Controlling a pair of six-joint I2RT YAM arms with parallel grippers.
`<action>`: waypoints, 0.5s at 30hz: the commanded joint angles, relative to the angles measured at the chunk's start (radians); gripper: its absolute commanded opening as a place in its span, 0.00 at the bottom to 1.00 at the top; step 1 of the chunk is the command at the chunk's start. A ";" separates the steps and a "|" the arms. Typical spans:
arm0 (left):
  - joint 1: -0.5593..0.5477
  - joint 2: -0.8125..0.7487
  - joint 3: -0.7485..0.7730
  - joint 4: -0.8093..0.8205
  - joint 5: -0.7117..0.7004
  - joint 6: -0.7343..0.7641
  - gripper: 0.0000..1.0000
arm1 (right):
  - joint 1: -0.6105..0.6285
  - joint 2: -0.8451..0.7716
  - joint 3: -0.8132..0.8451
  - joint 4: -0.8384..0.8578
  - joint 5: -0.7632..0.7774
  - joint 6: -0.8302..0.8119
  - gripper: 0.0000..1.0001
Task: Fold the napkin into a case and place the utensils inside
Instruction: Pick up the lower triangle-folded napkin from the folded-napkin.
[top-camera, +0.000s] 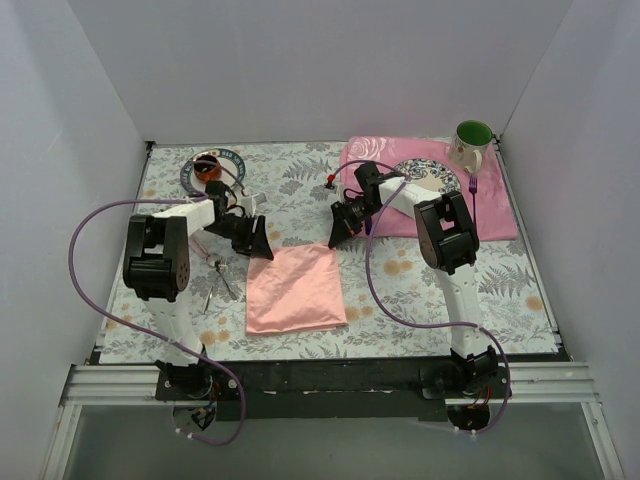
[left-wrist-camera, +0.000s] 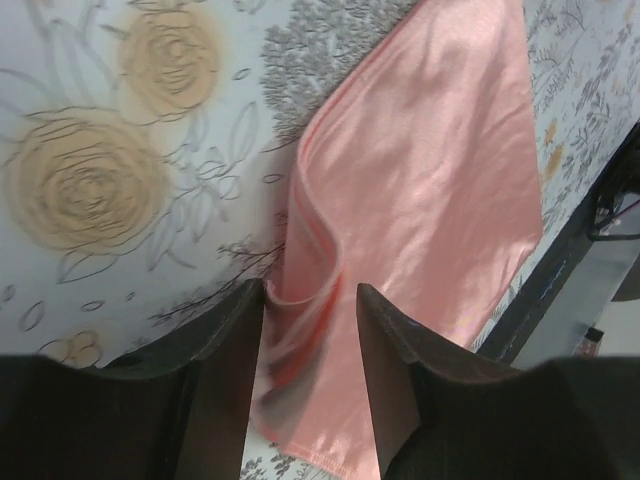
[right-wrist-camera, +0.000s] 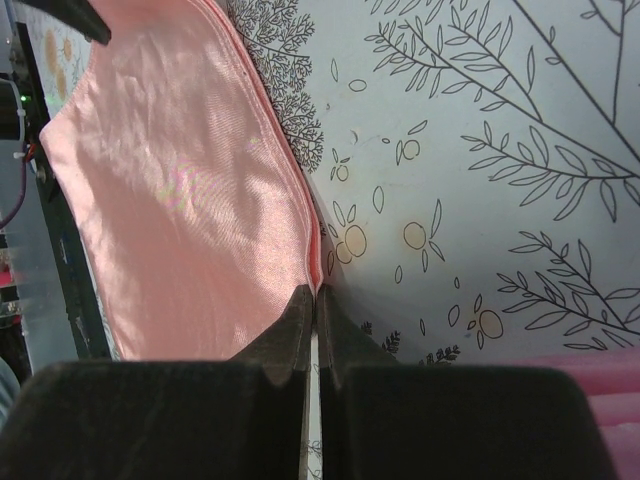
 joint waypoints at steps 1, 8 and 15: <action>-0.063 -0.125 -0.036 -0.002 0.054 0.086 0.45 | 0.009 -0.005 -0.014 -0.006 0.053 -0.010 0.01; -0.125 -0.204 -0.087 0.065 -0.047 0.089 0.49 | 0.009 -0.005 -0.014 -0.009 0.053 -0.011 0.01; -0.206 -0.265 -0.128 0.101 -0.202 0.164 0.42 | 0.009 -0.009 -0.016 -0.009 0.049 -0.014 0.01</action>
